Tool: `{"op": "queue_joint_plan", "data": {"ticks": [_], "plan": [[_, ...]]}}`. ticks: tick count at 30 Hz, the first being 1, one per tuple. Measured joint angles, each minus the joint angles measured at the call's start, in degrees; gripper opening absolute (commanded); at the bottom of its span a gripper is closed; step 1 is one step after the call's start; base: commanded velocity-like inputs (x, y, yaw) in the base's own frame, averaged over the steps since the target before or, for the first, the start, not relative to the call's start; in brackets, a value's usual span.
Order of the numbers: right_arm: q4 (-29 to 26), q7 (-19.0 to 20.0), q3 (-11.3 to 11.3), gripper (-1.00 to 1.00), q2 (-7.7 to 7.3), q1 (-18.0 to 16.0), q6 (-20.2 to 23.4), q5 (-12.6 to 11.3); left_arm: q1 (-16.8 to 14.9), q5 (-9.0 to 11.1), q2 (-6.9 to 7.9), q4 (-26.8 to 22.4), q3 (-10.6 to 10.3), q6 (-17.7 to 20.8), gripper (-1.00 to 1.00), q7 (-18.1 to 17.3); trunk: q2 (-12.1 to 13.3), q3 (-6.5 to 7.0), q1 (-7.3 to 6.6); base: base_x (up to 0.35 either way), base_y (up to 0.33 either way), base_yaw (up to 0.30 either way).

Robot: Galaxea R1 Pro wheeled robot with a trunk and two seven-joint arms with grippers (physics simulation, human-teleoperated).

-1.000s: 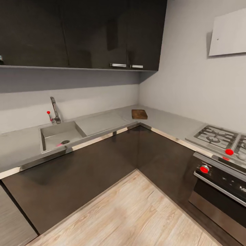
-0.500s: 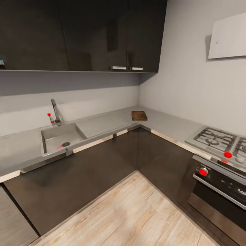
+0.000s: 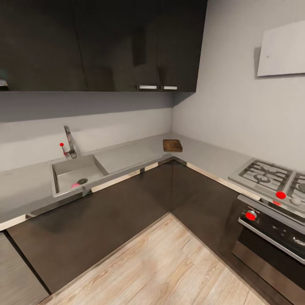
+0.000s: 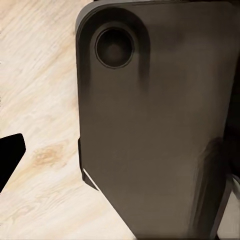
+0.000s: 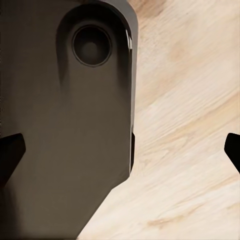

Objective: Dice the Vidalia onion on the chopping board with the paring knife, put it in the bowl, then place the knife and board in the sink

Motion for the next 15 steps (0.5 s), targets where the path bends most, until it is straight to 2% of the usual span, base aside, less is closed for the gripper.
{"op": "queue_joint_plan", "data": {"ticks": [3, 8, 15], "plan": [[0.0, -0.06, 0.0, 1.0, 0.0, 0.0, -0.01, -0.01, 0.01, 0.0, 0.0, 0.0, 0.01, -0.01, 1.0, 0.03, 1.2, 0.54, -0.66, 0.0, 0.0, 0.032], [0.0, -0.03, 0.0, 1.0, 0.0, 0.0, -0.01, -0.01, 0.01, 0.0, -0.07, 0.0, -0.03, -0.01, 1.0, 0.04, 3.21, 1.44, -1.76, 0.0, 0.0, 0.191], [0.0, 0.0, 0.0, 1.0, 0.0, 0.0, -0.01, -0.01, -0.01, 0.0, -0.08, 0.0, -0.04, 0.05, 1.0, 0.04, 6.02, 2.69, -3.3, 0.011, 0.0, 0.032]]}}
